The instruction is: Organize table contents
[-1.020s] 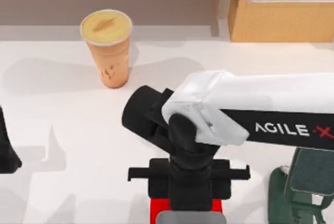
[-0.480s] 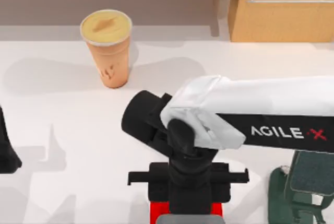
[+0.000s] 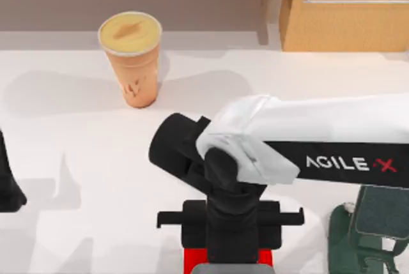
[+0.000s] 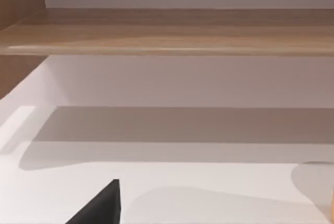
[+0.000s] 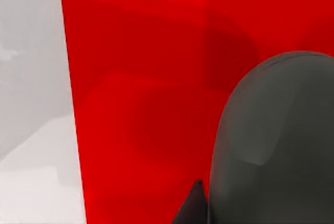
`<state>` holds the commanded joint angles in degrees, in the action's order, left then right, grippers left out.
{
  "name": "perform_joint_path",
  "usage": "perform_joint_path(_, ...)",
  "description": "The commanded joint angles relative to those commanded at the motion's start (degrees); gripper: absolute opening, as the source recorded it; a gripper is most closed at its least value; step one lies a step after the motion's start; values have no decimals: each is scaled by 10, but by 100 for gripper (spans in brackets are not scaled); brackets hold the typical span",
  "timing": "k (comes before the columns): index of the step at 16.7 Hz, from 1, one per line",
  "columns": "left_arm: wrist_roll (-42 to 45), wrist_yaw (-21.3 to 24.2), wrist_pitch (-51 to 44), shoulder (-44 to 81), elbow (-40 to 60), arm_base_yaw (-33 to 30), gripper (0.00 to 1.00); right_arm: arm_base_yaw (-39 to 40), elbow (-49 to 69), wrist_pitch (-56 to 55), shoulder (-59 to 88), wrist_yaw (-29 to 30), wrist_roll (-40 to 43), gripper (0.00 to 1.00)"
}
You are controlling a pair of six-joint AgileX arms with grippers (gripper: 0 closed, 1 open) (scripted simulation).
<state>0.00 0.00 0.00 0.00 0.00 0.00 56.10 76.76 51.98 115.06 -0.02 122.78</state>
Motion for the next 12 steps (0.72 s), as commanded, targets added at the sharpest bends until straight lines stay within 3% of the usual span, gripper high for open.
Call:
perform_joint_path(9, 0, 0, 0, 0, 0, 0, 100, 0, 0, 0, 0, 0, 0, 98)
perform_joint_path(12, 0, 0, 0, 0, 0, 0, 100, 0, 0, 0, 0, 0, 0, 100)
